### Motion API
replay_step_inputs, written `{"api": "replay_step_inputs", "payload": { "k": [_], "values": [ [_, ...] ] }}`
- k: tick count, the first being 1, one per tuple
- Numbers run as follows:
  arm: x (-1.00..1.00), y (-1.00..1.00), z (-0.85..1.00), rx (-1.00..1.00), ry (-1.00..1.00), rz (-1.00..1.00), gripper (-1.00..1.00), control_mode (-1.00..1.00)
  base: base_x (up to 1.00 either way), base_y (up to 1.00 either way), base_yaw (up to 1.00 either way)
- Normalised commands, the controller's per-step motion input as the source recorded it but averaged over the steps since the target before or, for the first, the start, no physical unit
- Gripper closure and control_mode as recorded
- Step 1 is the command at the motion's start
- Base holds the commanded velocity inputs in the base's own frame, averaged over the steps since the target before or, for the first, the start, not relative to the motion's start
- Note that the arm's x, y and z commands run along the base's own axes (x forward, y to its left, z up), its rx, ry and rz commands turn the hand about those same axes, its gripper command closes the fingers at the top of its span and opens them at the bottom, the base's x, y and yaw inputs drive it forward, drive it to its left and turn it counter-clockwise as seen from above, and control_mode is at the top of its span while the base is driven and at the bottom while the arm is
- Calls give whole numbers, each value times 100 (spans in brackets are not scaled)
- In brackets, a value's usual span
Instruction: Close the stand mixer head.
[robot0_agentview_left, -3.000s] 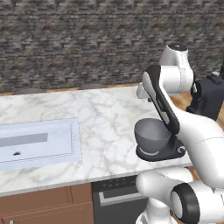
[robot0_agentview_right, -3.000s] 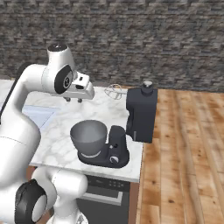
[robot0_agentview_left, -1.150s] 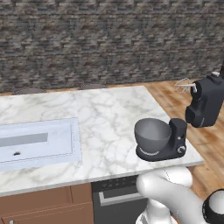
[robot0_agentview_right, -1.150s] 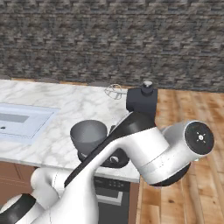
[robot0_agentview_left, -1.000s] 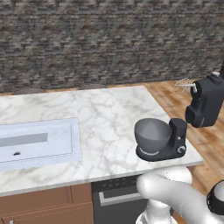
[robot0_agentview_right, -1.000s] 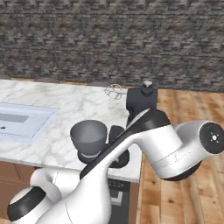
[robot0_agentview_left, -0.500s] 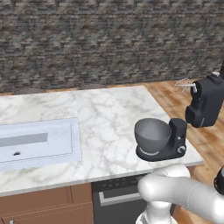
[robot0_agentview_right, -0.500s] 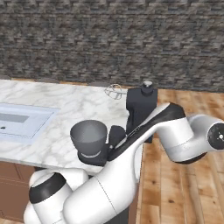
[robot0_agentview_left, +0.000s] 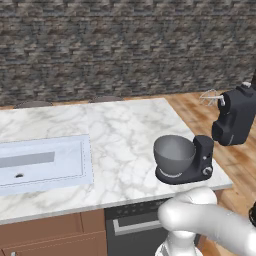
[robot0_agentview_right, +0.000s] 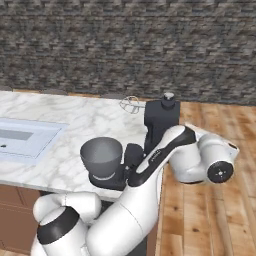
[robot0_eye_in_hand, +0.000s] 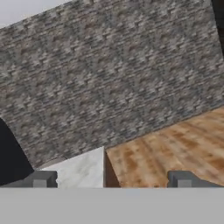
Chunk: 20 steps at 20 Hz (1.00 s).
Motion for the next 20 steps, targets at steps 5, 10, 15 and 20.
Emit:
{"api": "replay_step_inputs", "payload": {
  "k": [5, 10, 15, 20],
  "values": [
    [21, 89, 0, -23, -44, -8, -100, -100, 0, 0, 0],
    [1, 100, 23, -33, -24, 5, -100, -100, 0, 0, 0],
    [25, 100, 44, -33, 8, 34, -100, -100, 0, 0, 0],
    [29, 100, 15, -17, 33, 51, -100, -100, 0, 0, 0]
  ]
}}
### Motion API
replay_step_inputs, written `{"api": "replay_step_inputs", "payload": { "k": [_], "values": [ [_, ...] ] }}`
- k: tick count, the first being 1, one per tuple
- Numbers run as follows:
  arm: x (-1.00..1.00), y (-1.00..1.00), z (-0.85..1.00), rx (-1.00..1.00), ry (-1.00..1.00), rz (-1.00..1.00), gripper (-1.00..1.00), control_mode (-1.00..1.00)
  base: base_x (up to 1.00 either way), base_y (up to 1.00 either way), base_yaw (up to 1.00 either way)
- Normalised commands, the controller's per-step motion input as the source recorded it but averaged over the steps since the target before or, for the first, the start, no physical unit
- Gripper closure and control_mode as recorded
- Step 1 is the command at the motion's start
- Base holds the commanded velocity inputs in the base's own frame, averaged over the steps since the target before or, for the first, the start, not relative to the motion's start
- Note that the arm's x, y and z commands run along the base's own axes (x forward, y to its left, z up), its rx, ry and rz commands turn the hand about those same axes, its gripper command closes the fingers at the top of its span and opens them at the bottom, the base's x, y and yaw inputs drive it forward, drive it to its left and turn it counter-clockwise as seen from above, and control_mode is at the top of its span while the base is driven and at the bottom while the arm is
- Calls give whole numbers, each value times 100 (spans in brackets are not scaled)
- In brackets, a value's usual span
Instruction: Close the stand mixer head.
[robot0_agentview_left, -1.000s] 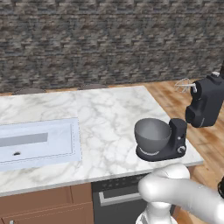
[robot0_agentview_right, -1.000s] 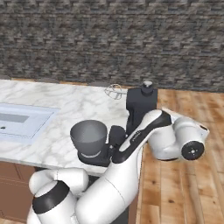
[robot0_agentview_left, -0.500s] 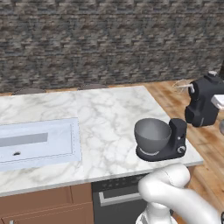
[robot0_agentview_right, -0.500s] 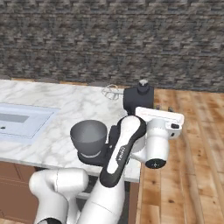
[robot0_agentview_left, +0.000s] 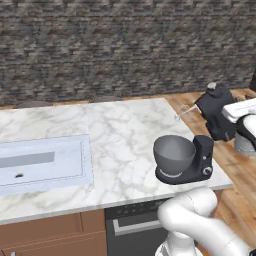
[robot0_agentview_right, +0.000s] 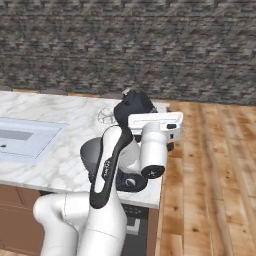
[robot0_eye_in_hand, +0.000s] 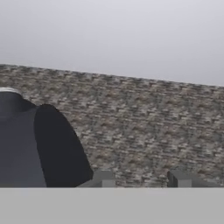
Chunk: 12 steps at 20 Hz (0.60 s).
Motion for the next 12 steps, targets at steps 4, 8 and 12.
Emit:
{"api": "replay_step_inputs", "payload": {
  "k": [4, 8, 12],
  "values": [
    [6, 100, -26, -18, 42, 61, -100, -100, 0, 0, 0],
    [-3, 98, -94, -35, 39, 72, -100, -100, 0, 0, 0],
    [-6, 99, -29, -37, 28, 69, -100, -100, 0, 0, 0]
  ]
}}
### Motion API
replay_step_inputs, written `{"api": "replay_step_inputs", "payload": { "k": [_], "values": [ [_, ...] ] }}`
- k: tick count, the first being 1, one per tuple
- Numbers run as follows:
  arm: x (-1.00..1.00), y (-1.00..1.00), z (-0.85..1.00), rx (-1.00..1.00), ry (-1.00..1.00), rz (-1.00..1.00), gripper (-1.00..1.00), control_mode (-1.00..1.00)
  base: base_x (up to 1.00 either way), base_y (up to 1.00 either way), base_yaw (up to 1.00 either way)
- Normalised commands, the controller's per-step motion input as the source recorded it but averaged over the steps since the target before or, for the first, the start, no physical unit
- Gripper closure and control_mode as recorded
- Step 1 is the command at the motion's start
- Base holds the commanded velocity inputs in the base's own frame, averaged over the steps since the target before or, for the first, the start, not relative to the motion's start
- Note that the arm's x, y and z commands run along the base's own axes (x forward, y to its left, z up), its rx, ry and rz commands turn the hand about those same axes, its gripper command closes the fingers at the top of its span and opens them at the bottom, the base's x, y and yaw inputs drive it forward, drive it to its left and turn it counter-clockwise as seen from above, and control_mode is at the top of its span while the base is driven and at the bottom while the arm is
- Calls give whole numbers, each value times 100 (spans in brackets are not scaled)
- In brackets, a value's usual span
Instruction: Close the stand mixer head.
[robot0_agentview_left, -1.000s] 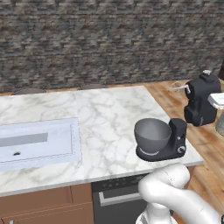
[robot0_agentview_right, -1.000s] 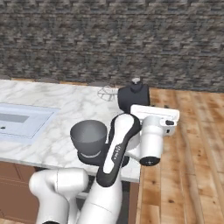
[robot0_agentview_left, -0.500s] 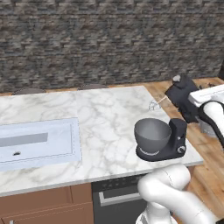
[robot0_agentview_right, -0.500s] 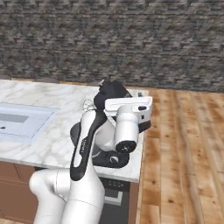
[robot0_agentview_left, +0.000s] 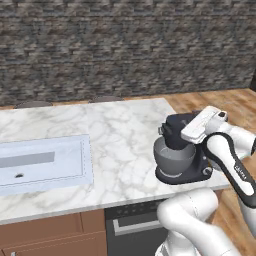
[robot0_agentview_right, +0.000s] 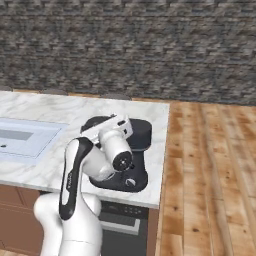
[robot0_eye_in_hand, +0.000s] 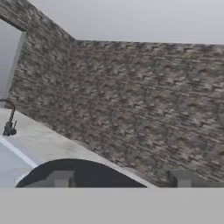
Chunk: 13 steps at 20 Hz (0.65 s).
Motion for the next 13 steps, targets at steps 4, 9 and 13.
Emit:
{"api": "replay_step_inputs", "payload": {
  "k": [4, 9, 13],
  "values": [
    [-10, 81, 96, -54, 1, 58, -100, -100, 0, 0, 0],
    [-13, 74, 100, -49, 0, 37, -100, -100, 0, 0, 0],
    [-23, 57, 100, -37, 0, 15, -100, -100, 0, 0, 0]
  ]
}}
